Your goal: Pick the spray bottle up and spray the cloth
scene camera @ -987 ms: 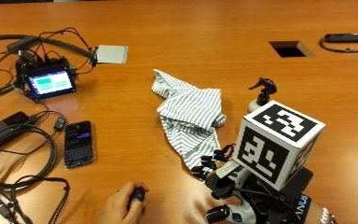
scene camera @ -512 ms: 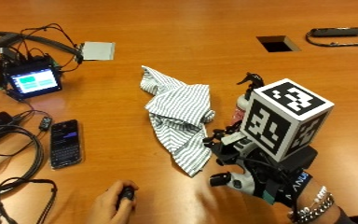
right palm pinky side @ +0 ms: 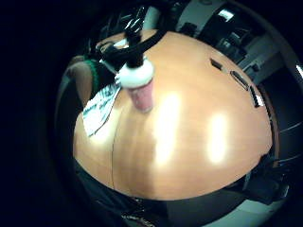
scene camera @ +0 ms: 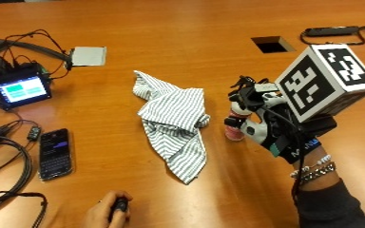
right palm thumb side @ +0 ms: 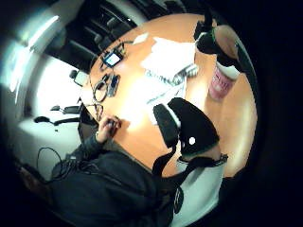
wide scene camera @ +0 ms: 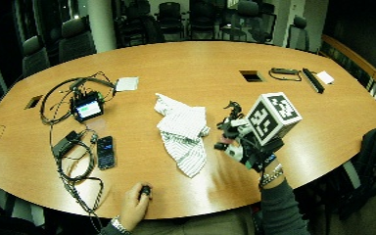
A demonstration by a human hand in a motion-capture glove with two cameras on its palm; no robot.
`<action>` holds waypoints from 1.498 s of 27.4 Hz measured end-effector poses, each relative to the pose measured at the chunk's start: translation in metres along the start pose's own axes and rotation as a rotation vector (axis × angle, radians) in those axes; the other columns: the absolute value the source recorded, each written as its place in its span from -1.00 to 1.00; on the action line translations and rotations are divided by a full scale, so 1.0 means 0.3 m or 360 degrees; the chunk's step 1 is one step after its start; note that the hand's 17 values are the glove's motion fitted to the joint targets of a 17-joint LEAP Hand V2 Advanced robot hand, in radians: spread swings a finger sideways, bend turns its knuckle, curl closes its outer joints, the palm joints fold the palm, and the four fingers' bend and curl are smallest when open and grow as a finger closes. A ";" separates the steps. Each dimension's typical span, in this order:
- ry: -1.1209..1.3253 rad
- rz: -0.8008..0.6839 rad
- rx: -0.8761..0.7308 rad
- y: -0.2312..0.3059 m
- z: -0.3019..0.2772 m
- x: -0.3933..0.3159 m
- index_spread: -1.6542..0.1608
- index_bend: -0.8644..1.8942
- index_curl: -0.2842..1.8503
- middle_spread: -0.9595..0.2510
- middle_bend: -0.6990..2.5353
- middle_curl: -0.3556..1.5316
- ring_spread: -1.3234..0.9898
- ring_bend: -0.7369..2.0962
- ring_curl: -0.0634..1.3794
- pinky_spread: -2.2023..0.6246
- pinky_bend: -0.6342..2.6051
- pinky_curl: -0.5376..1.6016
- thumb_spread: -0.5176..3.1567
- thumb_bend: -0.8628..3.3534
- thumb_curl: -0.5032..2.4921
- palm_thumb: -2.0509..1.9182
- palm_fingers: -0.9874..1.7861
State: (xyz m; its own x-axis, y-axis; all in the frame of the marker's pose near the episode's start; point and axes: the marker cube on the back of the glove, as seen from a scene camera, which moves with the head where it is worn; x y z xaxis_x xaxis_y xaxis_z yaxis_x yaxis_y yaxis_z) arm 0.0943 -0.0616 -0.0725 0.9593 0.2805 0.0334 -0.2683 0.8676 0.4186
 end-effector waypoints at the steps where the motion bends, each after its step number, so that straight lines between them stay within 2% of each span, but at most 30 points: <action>1: 0.0001 0.0008 0.0049 -0.010 -0.007 0.010 0.41 -0.28 -0.48 0.41 -0.40 -0.29 0.05 -0.20 -0.52 0.67 -0.45 -0.25 -0.09 -0.55 -0.52 0.28 0.35; 5: -0.0009 0.0001 0.0256 -0.038 -0.028 0.043 0.43 -0.29 -0.47 0.39 -0.42 -0.28 0.02 -0.13 -0.45 0.64 -0.47 -0.24 -0.08 -0.54 -0.50 0.33 0.41; 8: -0.0011 -0.0007 0.0376 -0.044 -0.040 0.056 0.44 -0.33 -0.50 0.35 -0.45 -0.28 0.01 -0.10 -0.42 0.54 -0.38 -0.20 -0.08 -0.54 -0.49 0.36 0.53; 12: 0.0003 0.0129 0.0509 -0.058 -0.050 0.091 0.46 -0.31 -0.50 0.32 -0.43 -0.25 -0.01 -0.07 -0.37 0.46 -0.33 -0.16 -0.08 -0.54 -0.48 0.38 0.56; 15: -0.0092 0.0275 0.0474 -0.089 -0.020 0.127 0.45 -0.31 -0.50 0.30 -0.41 -0.23 -0.01 -0.10 -0.36 0.45 -0.34 -0.15 -0.08 -0.54 -0.48 0.38 0.49; 19: -0.0396 0.0375 0.0281 -0.132 0.072 0.150 0.45 -0.32 -0.51 0.30 -0.40 -0.21 -0.01 -0.10 -0.35 0.48 -0.36 -0.15 -0.08 -0.55 -0.47 0.39 0.43; 23: -0.0672 0.0425 0.0297 -0.158 0.161 0.156 0.48 -0.23 -0.47 0.30 -0.40 -0.20 0.00 -0.14 -0.37 0.50 -0.41 -0.17 -0.08 -0.56 -0.47 0.39 0.50; 31: -0.1139 0.0229 0.0605 -0.240 0.257 0.103 0.50 -0.23 -0.41 0.24 -0.35 -0.16 -0.02 -0.17 -0.37 0.48 -0.42 -0.17 0.00 -0.56 -0.48 0.40 0.61; 37: -0.1108 0.0093 0.0868 -0.291 0.248 0.089 0.50 -0.26 -0.40 0.22 -0.32 -0.13 -0.03 -0.12 -0.34 0.41 -0.37 -0.15 0.06 -0.57 -0.50 0.37 0.70; 41: -0.1134 0.0123 0.0825 -0.242 0.329 0.115 0.51 -0.24 -0.38 0.20 -0.29 -0.12 -0.05 -0.09 -0.32 0.40 -0.37 -0.14 0.09 -0.57 -0.51 0.36 0.71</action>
State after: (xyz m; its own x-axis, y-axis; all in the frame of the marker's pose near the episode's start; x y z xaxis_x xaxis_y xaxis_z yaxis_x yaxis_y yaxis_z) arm 0.1556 -0.1554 -0.0120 0.8137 -0.1417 0.5637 -0.4266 0.5132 0.7447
